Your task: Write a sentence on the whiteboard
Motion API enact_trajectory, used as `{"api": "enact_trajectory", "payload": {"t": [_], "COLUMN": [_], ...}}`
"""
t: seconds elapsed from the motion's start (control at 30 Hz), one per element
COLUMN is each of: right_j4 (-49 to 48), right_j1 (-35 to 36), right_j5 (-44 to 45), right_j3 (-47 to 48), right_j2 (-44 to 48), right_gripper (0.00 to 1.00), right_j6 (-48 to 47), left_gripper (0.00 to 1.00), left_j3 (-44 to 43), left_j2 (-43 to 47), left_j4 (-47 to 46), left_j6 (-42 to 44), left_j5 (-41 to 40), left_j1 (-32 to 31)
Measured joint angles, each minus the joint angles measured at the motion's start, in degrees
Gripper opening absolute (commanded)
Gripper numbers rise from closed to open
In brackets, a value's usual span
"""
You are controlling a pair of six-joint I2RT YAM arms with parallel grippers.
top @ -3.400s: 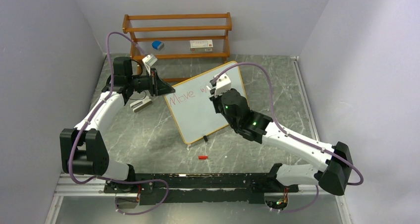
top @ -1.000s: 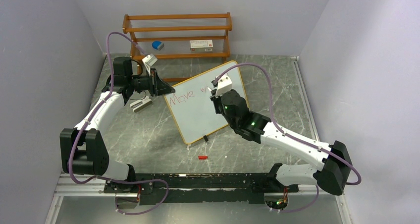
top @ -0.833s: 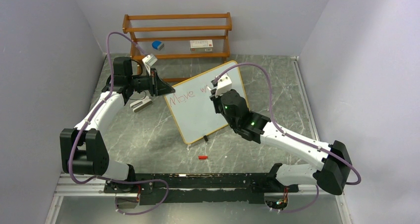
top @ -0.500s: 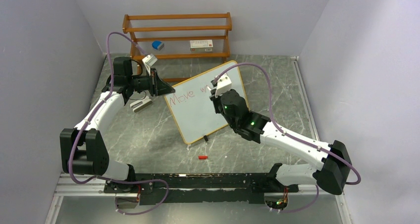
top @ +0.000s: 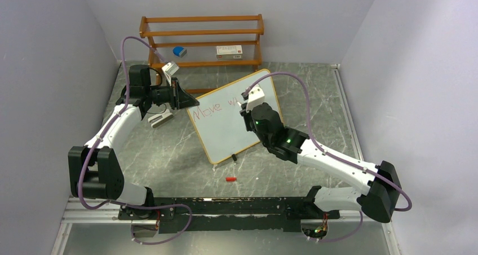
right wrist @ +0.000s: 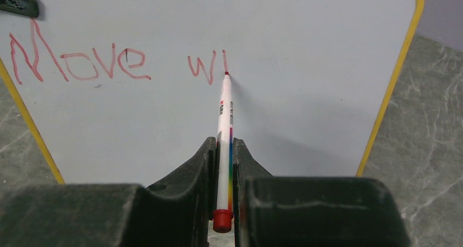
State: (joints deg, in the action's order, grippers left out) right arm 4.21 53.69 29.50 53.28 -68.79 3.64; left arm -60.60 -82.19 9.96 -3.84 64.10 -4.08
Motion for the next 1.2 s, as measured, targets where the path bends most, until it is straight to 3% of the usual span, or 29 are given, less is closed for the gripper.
{"api": "enact_trajectory", "payload": {"t": [1.2], "right_j4": [-3.5], "right_j1": [-0.4], "right_j5": [-1.0], "right_j3": [0.0], "right_j2": [-0.4], "right_gripper": [0.0], "right_j6": [-1.3], "left_gripper": [0.05], "left_j3": [0.0], "left_j2": [0.0], "left_j4": [0.0], "left_j6": [0.0], "left_j5": [0.0], "left_j1": [0.0]}}
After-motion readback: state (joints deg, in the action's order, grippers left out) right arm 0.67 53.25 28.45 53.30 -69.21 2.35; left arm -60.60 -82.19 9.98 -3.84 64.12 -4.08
